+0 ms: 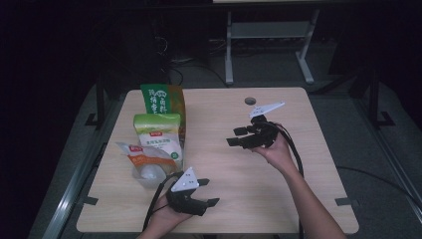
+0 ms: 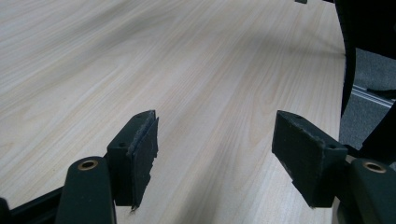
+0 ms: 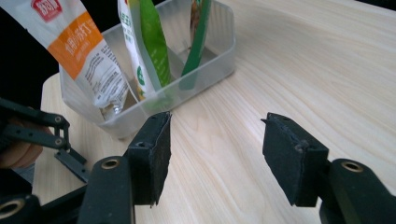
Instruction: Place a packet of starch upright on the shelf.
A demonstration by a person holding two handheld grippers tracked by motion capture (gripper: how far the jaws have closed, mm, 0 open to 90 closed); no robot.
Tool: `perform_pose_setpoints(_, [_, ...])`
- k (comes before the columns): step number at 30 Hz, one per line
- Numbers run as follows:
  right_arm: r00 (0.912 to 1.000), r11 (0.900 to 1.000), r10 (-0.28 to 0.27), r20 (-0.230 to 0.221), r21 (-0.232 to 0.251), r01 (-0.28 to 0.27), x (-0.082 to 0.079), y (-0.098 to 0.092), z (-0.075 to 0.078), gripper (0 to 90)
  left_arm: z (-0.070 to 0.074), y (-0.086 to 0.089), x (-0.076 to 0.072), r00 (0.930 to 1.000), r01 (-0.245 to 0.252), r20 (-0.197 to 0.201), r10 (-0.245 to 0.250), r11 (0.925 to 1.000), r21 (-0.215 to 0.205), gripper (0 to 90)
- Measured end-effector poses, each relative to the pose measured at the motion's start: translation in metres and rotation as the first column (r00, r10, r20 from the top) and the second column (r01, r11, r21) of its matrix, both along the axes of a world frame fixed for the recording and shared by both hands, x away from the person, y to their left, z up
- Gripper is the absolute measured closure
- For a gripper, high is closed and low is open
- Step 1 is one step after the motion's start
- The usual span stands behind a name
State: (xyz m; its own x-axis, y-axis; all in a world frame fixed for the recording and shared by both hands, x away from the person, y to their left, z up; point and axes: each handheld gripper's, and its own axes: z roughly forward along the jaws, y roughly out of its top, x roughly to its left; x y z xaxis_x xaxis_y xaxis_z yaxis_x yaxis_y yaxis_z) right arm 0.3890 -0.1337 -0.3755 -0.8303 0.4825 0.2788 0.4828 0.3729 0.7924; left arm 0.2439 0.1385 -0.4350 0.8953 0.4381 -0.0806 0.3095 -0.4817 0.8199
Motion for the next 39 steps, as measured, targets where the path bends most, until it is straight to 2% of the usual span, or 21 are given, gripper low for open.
perform_pose_setpoints(3, [0.9999,1.000,-0.005,-0.010,-0.006,0.004,-0.002,-0.004,-0.001,40.4,-0.001,0.000,0.000,1.0000,-0.001,-0.006,0.001,1.0000,-0.006,31.1])
perform_pose_setpoints(10, [0.9999,1.000,-0.015,-0.002,-0.014,0.015,-0.011,-0.016,-0.003,39.6,0.000,0.001,0.001,1.0000,-0.001,-0.004,0.001,1.0000,-0.001,31.0])
perform_pose_setpoints(15, [0.9991,0.999,-0.036,-0.023,-0.016,0.036,-0.016,-0.028,-0.008,38.7,0.000,0.000,0.001,1.0000,-0.003,-0.004,0.003,1.0000,-0.005,31.0])
perform_pose_setpoints(19, [0.9985,0.999,-0.045,-0.029,-0.018,0.045,-0.019,-0.036,-0.013,38.5,0.000,0.001,0.001,1.0000,-0.003,-0.003,0.003,1.0000,-0.005,31.0])
perform_pose_setpoints(20, [0.9977,0.999,-0.050,-0.045,-0.020,0.049,-0.020,-0.038,-0.014,38.2,0.000,0.001,0.001,1.0000,-0.003,-0.003,0.002,1.0000,-0.006,31.0])
perform_pose_setpoints(28, [0.9962,0.998,-0.068,-0.055,-0.021,0.066,-0.030,-0.050,-0.026,37.7,-0.001,0.000,0.000,0.9999,-0.008,-0.012,0.008,0.9998,-0.017,31.0])
perform_pose_setpoints(34, [0.9941,0.997,-0.080,-0.073,-0.027,0.078,-0.036,-0.058,-0.032,37.5,0.000,0.001,0.001,1.0000,0.001,-0.001,-0.001,1.0000,0.000,31.1])
perform_pose_setpoints(39, [0.9930,0.996,-0.088,-0.079,-0.022,0.086,-0.042,-0.065,-0.039,37.6,0.000,0.001,0.000,1.0000,-0.003,-0.009,0.003,1.0000,-0.003,31.1])
